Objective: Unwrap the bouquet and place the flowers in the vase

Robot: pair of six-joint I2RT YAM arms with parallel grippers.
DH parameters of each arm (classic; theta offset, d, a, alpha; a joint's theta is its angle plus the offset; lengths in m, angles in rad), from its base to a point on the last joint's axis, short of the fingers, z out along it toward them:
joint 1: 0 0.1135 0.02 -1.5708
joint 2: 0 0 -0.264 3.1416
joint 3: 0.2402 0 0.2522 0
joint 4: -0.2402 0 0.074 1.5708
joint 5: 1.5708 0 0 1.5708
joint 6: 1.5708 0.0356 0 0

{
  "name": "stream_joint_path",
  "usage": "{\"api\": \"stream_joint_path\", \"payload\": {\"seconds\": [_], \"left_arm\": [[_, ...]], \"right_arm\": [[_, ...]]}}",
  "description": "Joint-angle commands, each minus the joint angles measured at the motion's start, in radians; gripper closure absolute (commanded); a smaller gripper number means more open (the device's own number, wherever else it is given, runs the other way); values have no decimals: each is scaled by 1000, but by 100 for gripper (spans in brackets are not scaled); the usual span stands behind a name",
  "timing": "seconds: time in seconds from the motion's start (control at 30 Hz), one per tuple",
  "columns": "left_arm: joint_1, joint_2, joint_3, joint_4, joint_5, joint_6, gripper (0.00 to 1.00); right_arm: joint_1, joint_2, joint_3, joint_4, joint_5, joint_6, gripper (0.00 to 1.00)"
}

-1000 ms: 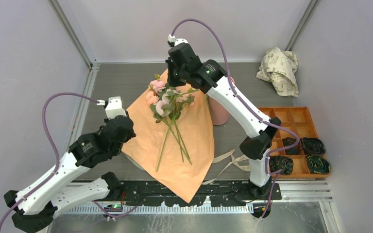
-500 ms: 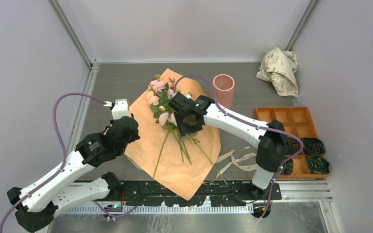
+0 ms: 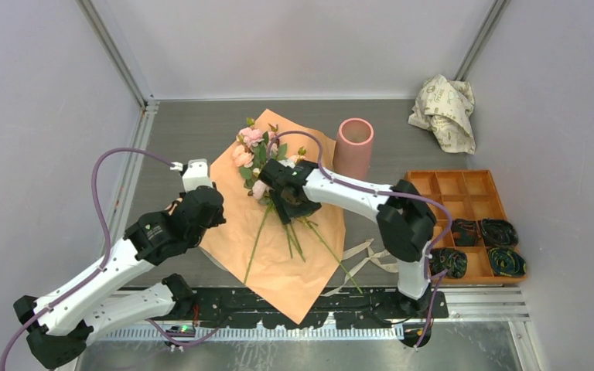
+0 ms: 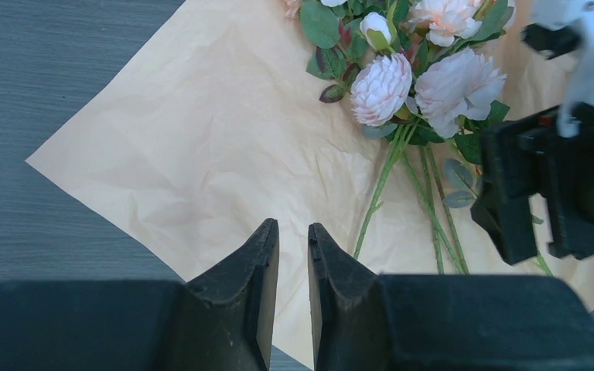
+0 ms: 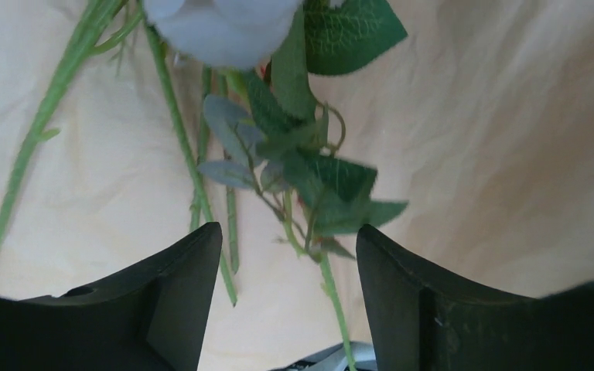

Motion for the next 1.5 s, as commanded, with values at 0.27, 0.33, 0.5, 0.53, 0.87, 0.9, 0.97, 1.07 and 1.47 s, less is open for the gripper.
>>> {"api": "stream_joint_path", "payload": {"seconds": [0.27,0.33,0.5,0.53,0.87,0.9,0.97,1.07,1.47], "left_arm": [[1,-23,-4,9,-27,-5,78],[0,-26,-7,10,-27,-5,78],[0,-10,-8,22,-17,-5,78],[0,-6,-7,25,-15,-3,78],[0,17,-6,51,6,-2,78],[1,22,-6,56,8,-2,78],[1,31,-2,65,15,2,78],[1,47,12,67,19,8,79],[0,98,43,88,19,27,81]], "right_arm": [[-43,190,163,61,56,-128,76],[-43,179,185,43,59,-135,96],[-38,100,250,-29,75,-150,99],[-35,78,269,-46,80,-153,99],[-30,-172,495,-56,194,-216,99],[-31,-198,524,-31,240,-234,99],[-31,-241,553,62,333,-291,99],[-31,-324,518,284,462,-379,99],[-48,-457,306,1275,677,-958,99]]}}
